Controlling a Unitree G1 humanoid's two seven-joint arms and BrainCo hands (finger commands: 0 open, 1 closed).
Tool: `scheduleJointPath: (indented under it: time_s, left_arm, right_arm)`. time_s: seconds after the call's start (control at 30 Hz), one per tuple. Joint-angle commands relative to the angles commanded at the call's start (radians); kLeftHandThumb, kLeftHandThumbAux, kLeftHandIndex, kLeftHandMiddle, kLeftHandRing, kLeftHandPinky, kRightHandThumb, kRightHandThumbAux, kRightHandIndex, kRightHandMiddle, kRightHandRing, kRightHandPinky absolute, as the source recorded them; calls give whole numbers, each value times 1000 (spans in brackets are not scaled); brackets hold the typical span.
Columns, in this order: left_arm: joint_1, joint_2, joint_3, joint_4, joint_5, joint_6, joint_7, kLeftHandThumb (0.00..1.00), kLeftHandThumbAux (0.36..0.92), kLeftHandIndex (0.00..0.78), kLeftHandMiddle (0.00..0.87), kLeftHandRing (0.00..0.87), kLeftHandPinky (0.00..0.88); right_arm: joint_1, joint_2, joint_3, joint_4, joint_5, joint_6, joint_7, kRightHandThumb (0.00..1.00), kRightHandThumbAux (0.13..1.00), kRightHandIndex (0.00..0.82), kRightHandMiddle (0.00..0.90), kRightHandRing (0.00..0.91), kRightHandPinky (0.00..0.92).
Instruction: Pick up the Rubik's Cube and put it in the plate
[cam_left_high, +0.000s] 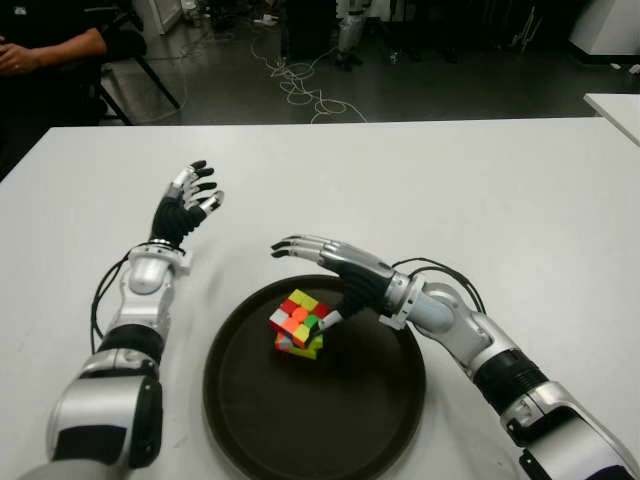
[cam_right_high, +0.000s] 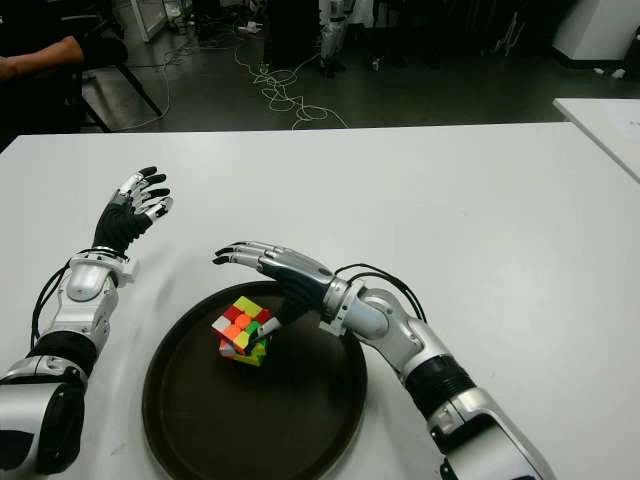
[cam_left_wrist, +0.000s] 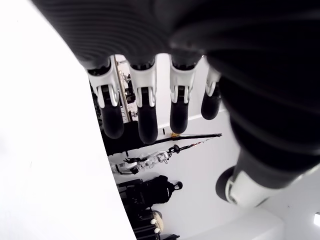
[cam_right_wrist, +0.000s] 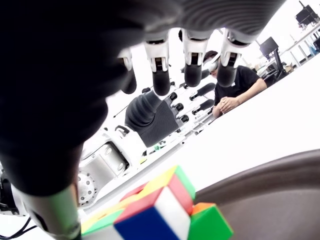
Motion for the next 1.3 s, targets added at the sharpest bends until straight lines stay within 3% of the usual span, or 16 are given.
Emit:
scheduleJointPath:
  time_s: [0.3, 0.57, 0.7, 0.9, 1.03, 1.13, 1.3]
  left_arm:
    - [-1, 1, 2, 7, -3, 2, 1, 255, 696, 93, 162, 168, 200]
    - [-4, 3, 4, 15, -4, 6, 3, 242, 691, 97, 172, 177, 206]
    - [-3, 5, 3, 12, -4, 6, 1, 233, 700, 96, 167, 174, 207]
    - [-2, 6, 2, 6, -4, 16, -1, 233, 708, 95, 159, 167, 215]
    - [-3, 7, 0, 8, 0, 18, 6, 236, 709, 95, 155, 162, 215]
    - [-4, 8, -3, 9, 5, 20, 12, 233, 705, 97, 157, 163, 214]
    - [-1, 8, -6, 4, 8, 18, 14, 231, 707, 101, 167, 171, 217]
  right_arm:
    - [-18, -6, -12, 9, -11, 6, -17, 0, 754, 0, 0, 0, 0]
    - [-112, -53, -74, 84, 17, -9, -25, 0, 736, 0, 0, 0, 0]
    - [-148, -66, -103, 163, 11, -31, -76, 0, 740, 0, 0, 0, 0]
    - [-253, -93, -191, 387, 58, -28, -172, 0, 730, 0, 0, 0, 0]
    - [-275, -100, -213, 517, 46, -39, -282, 0, 752, 0, 0, 0, 5]
    - [-303, -91, -240, 607, 56, -6, -364, 0, 771, 2, 17, 26, 47]
    - [-323, -81, -279, 671, 95, 24, -379, 0, 757, 20, 49, 63, 87]
